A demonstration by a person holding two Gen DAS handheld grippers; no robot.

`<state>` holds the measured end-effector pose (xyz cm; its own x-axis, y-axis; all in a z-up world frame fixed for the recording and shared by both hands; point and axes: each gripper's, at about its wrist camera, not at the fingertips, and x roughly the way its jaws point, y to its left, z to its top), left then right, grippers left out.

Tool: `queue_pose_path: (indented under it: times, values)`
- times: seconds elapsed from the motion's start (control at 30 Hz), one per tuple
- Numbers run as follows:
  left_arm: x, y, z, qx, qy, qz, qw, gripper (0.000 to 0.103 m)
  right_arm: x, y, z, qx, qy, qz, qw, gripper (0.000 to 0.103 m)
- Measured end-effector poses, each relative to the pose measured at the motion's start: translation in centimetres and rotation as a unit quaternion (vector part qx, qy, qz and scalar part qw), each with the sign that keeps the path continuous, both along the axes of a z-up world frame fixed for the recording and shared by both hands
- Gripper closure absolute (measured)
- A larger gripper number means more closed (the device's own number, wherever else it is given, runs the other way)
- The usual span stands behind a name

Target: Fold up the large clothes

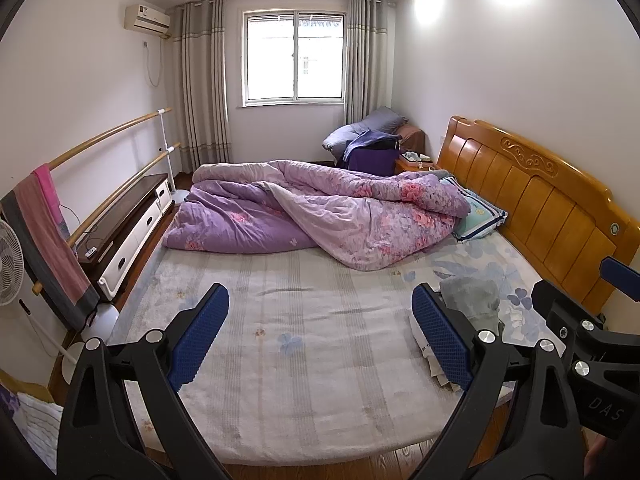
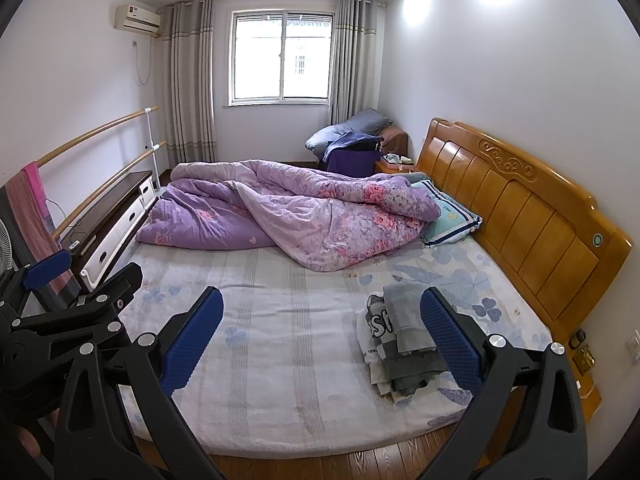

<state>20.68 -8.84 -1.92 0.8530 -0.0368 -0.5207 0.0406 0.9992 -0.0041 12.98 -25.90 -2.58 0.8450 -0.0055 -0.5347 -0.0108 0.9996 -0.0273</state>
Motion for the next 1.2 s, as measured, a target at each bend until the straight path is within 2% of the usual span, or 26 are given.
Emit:
queue_pose_path:
  times: [0.6, 0.93, 1.2]
  values:
    - [0.9, 1.9, -0.8, -0.005, 0.021, -0.015, 0.9997, 0.010, 1.2, 1.4, -0.8, -0.002, 0.019, -0.011, 1.000, 0.008]
    - [2.5, 2.8, -1.5, -0.010, 0.031, -0.022, 0.9992, 0.010, 2.1, 2.6, -1.2, -0.007, 0.029, -0.017, 0.999, 0.008]
    - [4.5, 5.4, -3.0, -0.018, 0.052, -0.011, 0.9984, 0.010, 4.1, 4.8, -2.4, -0.007, 0.047, -0.002, 0.999, 0.008]
